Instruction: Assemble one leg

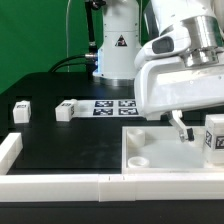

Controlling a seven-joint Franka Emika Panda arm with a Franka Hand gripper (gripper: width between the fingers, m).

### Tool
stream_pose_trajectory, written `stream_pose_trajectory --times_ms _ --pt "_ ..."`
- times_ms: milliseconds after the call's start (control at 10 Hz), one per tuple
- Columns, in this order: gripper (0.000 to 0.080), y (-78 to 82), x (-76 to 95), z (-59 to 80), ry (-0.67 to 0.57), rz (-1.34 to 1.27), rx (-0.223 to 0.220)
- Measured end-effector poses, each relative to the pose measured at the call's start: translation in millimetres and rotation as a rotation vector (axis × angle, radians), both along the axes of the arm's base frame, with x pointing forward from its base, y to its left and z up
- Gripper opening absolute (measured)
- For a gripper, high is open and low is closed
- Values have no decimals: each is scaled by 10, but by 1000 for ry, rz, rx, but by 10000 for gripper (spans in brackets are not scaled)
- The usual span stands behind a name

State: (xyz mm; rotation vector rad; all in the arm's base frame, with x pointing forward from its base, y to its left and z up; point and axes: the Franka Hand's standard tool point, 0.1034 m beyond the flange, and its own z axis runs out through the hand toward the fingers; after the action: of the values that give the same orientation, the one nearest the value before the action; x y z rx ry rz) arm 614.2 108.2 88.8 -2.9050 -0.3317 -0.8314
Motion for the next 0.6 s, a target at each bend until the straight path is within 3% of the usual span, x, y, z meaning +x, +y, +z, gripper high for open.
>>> stream_pose_trajectory --times_ms 200,400,600 --pt "648 40 30 146 18 12 1" --pt "648 56 16 116 50 20 2" --pt "648 126 -73 -54 196 -3 20"
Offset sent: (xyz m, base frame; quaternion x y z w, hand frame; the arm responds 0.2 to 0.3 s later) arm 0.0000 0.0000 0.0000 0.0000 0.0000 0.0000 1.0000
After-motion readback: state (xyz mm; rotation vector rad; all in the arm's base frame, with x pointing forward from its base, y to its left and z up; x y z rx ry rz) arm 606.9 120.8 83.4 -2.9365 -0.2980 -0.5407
